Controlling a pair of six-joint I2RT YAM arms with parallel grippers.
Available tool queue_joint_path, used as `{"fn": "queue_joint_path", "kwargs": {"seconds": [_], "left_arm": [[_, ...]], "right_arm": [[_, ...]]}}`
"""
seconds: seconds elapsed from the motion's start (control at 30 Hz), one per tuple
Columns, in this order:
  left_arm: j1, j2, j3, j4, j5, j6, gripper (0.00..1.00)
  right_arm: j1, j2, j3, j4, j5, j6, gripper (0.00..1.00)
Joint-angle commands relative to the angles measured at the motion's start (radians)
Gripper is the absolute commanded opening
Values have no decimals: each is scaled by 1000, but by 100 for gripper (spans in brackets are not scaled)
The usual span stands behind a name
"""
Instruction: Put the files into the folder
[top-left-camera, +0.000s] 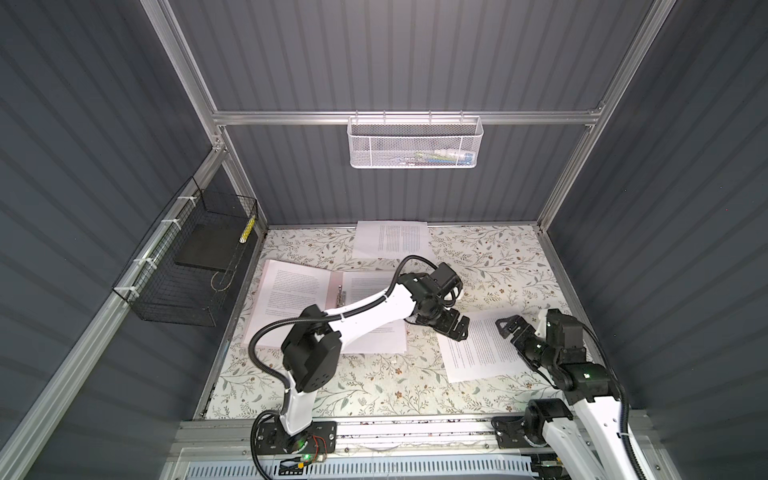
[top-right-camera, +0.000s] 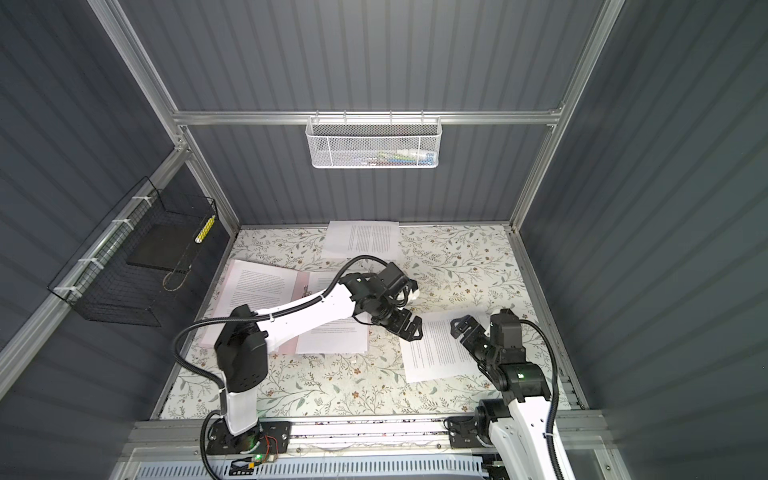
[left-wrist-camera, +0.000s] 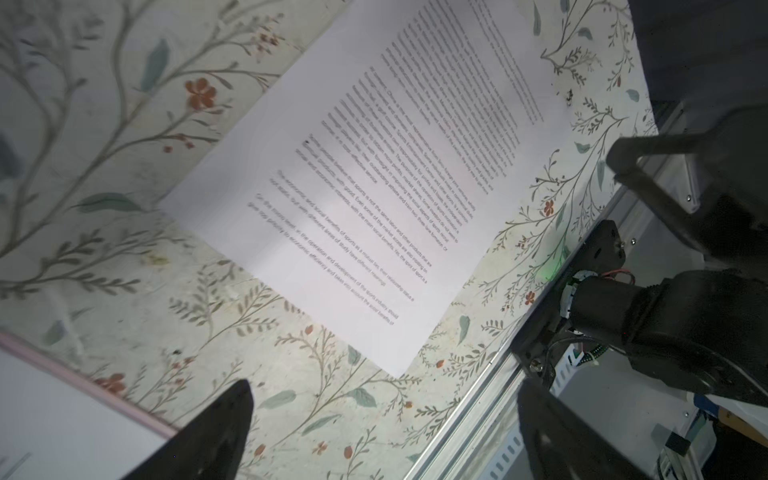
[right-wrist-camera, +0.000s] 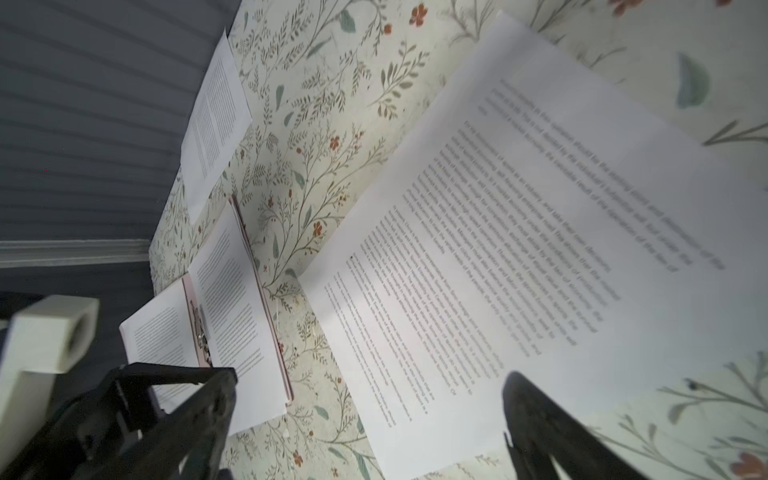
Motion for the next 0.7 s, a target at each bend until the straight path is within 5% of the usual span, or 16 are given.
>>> {"fn": "queue_joint_path", "kwargs": {"seconds": [0.0,0.37,0.67], "left_arm": [[-38,77,58,42,85,-16,100],[-52,297,196,82,51,-70,100],[48,204,-67,226,-39,-307,100]], "right_arm": [[-36,39,-12,-72,105,-44,99],[-188,56,-87,90,45,-86,99],[-192,225,-61,160,58,-152,99]]}}
